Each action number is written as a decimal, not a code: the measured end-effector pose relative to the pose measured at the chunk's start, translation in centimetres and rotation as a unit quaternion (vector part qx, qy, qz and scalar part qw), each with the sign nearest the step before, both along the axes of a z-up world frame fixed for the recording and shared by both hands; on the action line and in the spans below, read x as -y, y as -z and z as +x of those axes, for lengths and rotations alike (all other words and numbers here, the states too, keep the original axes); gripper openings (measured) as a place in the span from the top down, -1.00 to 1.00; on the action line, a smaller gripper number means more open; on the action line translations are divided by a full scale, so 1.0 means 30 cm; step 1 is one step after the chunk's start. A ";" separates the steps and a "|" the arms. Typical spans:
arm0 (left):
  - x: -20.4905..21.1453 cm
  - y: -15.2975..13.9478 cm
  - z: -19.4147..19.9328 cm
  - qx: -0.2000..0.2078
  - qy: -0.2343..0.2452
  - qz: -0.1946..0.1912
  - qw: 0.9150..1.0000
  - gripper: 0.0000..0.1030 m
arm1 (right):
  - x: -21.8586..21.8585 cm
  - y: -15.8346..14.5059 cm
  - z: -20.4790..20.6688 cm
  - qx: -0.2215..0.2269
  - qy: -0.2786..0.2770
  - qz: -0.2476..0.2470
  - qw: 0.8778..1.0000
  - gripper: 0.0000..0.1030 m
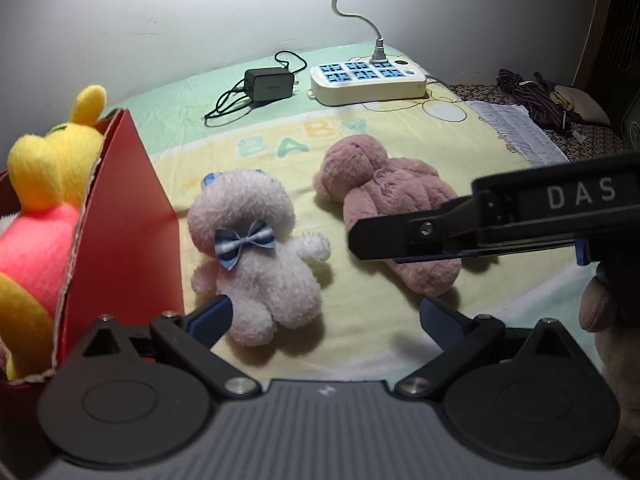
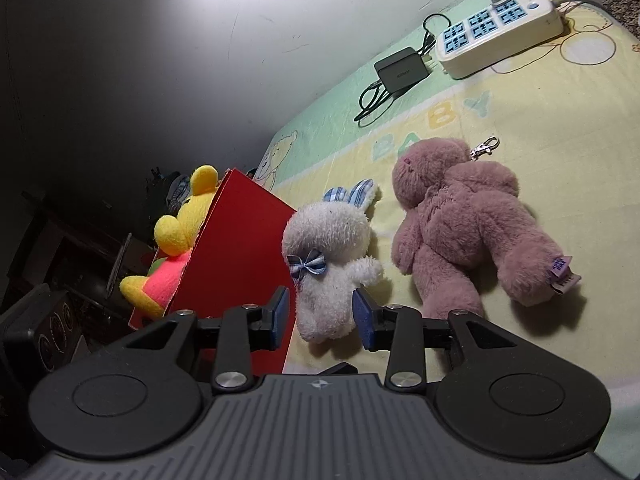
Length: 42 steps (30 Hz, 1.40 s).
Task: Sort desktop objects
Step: 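Move the right gripper to the second white bunny with the blue bow, then close the right gripper on the bow-tied white bunny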
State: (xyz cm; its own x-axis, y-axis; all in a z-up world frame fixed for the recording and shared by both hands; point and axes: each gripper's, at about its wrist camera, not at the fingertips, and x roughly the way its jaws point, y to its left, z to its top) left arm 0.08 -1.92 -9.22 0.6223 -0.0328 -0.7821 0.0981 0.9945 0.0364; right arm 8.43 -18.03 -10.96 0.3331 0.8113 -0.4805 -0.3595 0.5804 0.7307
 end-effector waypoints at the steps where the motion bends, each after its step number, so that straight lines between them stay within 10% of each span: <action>1: 0.006 0.007 0.003 -0.001 -0.005 0.008 1.000 -0.95 | -0.008 0.010 0.017 -0.006 -0.005 -0.001 1.000 0.23; 12: 0.001 0.106 0.099 -0.048 -0.043 0.016 0.998 -0.95 | -0.108 0.101 0.168 -0.042 -0.043 -0.003 0.998 0.15; 32: 0.026 0.141 0.133 -0.050 -0.038 0.065 0.996 -0.97 | -0.211 0.057 0.196 0.058 -0.079 -0.095 0.991 -0.08; 42: 0.010 0.109 0.100 -0.044 -0.031 0.043 0.998 -0.94 | -0.267 0.100 0.266 -0.044 -0.150 -0.076 0.985 0.29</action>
State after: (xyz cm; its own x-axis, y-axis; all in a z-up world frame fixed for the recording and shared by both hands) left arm 3.08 -2.22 -12.50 0.5506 0.0732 -0.8315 0.0431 0.9923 0.1159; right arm 16.41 -10.02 -13.95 0.0416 0.7838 -0.6197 -0.4706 0.5625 0.6798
